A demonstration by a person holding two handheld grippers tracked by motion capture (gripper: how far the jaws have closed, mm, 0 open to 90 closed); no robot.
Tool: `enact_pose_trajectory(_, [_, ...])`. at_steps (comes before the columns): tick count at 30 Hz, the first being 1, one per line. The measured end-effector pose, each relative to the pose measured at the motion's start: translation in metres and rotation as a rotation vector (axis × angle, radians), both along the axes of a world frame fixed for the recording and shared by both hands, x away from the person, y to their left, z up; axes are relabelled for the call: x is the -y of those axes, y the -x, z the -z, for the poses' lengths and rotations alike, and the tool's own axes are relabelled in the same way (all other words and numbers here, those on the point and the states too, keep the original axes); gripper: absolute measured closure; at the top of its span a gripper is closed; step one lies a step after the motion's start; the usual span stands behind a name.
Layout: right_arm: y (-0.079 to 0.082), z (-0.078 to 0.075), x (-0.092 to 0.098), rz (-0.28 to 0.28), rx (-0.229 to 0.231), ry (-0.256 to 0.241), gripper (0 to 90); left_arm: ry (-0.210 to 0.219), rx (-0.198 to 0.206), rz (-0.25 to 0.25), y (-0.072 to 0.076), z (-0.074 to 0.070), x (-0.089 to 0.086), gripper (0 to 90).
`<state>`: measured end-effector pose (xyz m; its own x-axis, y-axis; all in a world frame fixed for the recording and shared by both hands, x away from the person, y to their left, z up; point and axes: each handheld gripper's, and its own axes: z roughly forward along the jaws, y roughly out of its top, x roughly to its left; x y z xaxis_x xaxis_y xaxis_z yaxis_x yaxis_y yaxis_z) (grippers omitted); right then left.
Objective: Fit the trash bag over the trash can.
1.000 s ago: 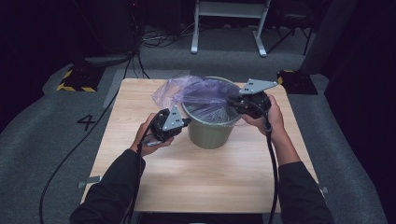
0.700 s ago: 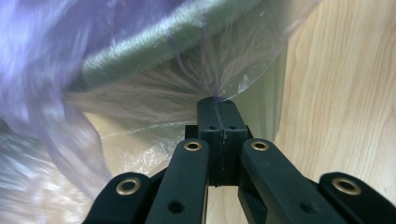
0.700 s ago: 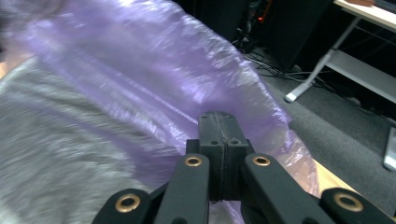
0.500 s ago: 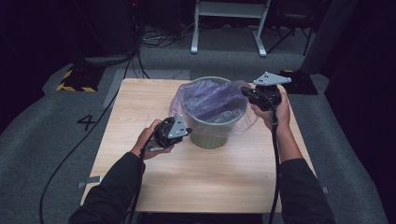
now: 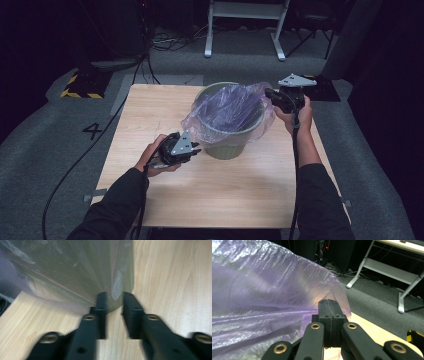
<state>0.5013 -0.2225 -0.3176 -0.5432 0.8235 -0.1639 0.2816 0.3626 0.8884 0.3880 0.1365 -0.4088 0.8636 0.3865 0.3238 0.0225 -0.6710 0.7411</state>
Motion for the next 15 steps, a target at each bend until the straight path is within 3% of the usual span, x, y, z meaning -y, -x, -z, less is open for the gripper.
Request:
enact_pose_trajectory(5, [0.003, -0.002, 0.001, -0.004, 0.008, -0.008, 90.0, 0.065, -0.008, 0.012, 0.020, -0.011, -0.008, 25.7])
enact_pose_trajectory(7, [0.004, -0.002, 0.002, -0.005, 0.006, -0.011, 90.0, 0.100, 0.003, 0.038, 0.031, -0.017, -0.009, 18.0])
enact_pose_trajectory(11, [0.004, -0.001, 0.001, -0.009, 0.002, -0.007, 90.0, 0.158, 0.080, 0.049, 0.049, -0.035, -0.009, 16.0])
enact_pose_trajectory(15, [0.005, -0.003, 0.000, -0.014, 0.003, -0.003, 90.0, 0.264, 0.128, 0.045, 0.050, -0.061, -0.014, 18.4])
